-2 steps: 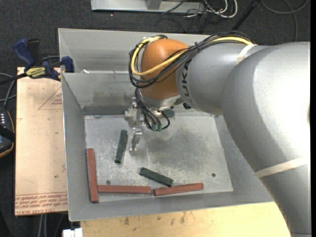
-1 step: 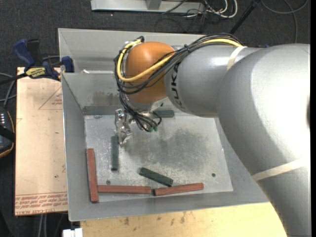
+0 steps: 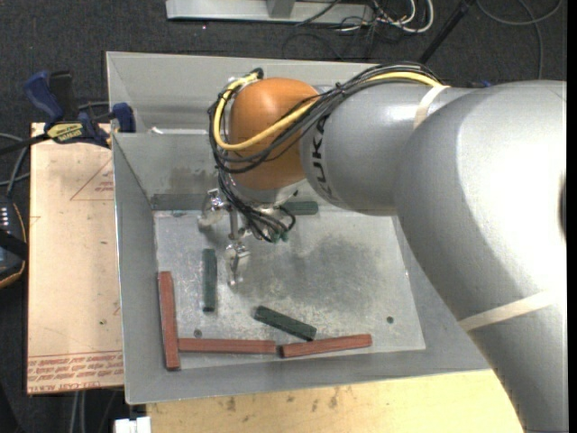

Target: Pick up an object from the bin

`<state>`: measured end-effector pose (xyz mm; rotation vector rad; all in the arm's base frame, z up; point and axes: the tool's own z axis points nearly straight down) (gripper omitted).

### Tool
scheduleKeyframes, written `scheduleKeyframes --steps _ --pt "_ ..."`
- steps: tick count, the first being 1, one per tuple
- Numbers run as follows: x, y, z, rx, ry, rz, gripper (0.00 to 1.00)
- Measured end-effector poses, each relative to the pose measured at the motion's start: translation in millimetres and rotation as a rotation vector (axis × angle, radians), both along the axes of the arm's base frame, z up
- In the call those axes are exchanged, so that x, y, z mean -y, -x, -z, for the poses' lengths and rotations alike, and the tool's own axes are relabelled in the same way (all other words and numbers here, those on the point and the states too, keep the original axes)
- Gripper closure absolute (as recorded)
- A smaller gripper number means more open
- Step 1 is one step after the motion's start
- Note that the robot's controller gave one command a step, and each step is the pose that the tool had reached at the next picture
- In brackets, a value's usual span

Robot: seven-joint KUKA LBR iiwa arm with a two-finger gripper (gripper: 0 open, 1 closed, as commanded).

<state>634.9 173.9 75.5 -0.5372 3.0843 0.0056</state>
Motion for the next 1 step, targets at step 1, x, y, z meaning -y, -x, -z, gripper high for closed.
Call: scheduleKeyframes --steps 1 --pt "0.0 -0.1 0.0 0.000 0.000 0.000 0.00"
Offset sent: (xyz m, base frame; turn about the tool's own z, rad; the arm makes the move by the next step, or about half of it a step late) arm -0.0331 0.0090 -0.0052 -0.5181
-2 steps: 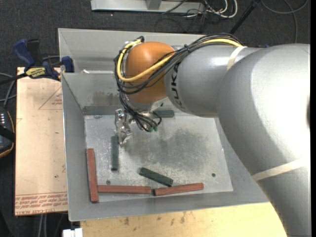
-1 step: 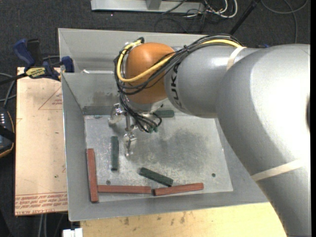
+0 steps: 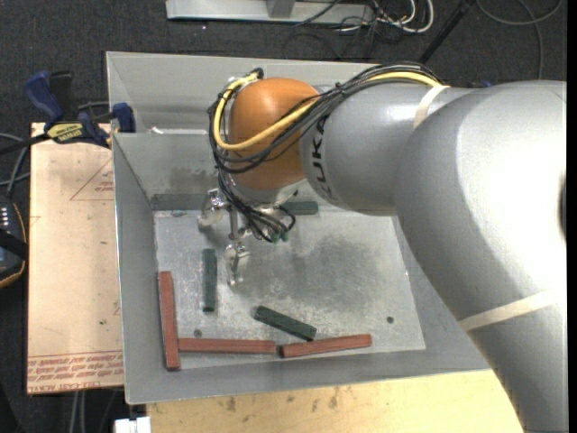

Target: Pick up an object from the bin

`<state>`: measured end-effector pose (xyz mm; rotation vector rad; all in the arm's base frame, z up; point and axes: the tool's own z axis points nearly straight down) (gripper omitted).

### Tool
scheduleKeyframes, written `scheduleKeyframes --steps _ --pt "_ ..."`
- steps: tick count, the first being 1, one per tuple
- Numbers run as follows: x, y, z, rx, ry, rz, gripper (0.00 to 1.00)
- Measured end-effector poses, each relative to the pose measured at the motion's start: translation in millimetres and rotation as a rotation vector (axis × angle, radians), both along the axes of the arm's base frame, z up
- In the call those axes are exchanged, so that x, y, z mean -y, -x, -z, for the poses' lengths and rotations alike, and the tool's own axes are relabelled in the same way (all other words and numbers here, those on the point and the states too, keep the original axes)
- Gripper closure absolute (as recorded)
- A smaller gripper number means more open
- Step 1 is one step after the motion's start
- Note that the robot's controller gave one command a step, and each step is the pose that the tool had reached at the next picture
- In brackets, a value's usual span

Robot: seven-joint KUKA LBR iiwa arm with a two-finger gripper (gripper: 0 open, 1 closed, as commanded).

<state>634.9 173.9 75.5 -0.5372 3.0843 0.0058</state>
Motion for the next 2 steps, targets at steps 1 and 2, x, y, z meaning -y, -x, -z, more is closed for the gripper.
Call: scheduleKeyframes --steps 1,2 --pt "-11.6 27.3 -2.6 0.011 0.004 -0.513 1.00" --pt "-11.6 27.2 -2.6 0.011 0.004 -0.513 1.00"
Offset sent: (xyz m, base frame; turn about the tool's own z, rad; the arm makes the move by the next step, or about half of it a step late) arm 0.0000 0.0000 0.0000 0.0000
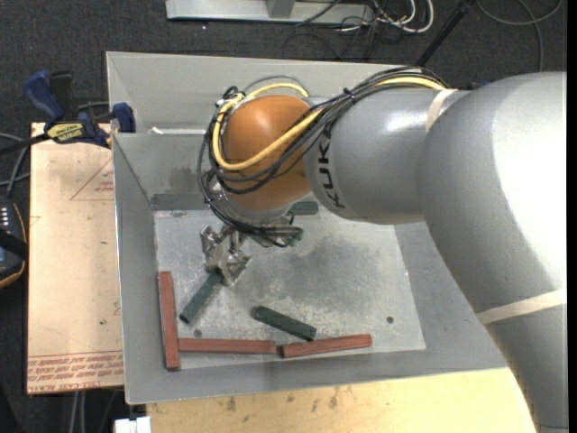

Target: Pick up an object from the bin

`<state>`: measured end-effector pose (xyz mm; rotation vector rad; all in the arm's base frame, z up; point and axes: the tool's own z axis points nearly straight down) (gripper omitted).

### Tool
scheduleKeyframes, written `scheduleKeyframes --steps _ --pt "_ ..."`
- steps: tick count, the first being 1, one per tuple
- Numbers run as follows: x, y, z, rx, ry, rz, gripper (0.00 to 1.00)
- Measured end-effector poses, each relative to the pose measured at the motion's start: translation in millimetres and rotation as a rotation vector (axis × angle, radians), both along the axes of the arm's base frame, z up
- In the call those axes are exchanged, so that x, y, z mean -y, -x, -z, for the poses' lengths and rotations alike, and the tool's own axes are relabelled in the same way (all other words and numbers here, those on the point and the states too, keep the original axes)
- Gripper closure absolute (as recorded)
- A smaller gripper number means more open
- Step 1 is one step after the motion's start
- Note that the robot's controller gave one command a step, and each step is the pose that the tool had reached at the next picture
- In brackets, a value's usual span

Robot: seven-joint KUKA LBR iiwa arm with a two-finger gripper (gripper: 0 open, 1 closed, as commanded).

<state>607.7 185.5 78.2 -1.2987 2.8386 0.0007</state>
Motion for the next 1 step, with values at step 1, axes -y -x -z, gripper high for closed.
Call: scheduleKeyframes --steps 1 --pt "-1.2 -13.9 -161.4 -0.010 0.004 0.044 1.00"
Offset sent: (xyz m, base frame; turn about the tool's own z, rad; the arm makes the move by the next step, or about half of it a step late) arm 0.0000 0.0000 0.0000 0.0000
